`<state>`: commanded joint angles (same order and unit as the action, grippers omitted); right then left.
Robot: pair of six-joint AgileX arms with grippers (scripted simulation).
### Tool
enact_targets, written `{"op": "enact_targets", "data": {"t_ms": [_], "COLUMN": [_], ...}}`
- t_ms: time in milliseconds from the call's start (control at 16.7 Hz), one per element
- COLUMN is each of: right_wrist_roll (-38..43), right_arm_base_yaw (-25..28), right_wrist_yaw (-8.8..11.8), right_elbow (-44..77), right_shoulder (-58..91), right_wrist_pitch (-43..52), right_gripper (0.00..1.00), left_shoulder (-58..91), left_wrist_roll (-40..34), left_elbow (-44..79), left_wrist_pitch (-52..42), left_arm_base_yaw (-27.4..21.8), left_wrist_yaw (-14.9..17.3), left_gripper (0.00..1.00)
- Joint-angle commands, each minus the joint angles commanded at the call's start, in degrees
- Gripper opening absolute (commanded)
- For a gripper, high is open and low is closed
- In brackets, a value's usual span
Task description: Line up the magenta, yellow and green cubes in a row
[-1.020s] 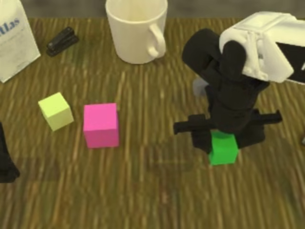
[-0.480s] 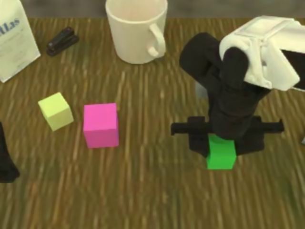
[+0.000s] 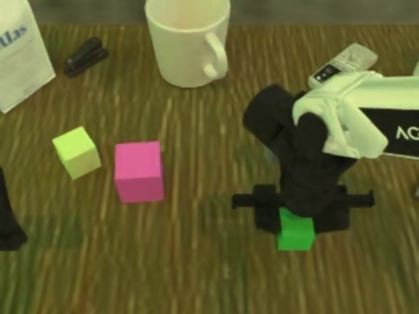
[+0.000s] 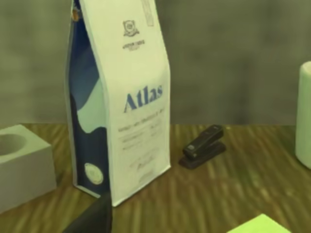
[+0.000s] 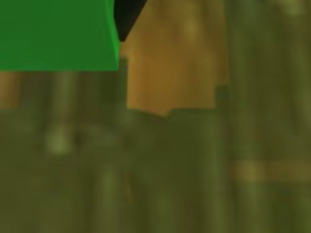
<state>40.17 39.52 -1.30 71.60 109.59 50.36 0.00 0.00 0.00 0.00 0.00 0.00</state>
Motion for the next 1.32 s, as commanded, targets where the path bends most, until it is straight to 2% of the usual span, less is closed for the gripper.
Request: {"op": "enact_targets", "data": {"t_ms": [360,1140,1320], "right_wrist_roll": [0.1,0.1,0.1], "right_arm_base_yaw": [0.1,0.1,0.1], "right_wrist_yaw": [0.0,0.0,0.0], "right_elbow": [-1.7,-1.7,-1.7], "right_shoulder": [0.9,0.9,0.9], "right_wrist_pitch": [-2.2,-2.2,-2.2], "right_gripper": [0.00,0.98,1.00], "left_shoulder": [0.0,0.0,0.0], "left_wrist_roll": [0.0,0.0,0.0], "left_elbow": [0.0,0.0,0.0], "left_wrist_pitch": [0.0,0.0,0.0], "left_arm_base_yaw": [0.0,0.0,0.0], "left_wrist_yaw": [0.0,0.0,0.0], "left_gripper": [1.00,1.00,1.00]}}
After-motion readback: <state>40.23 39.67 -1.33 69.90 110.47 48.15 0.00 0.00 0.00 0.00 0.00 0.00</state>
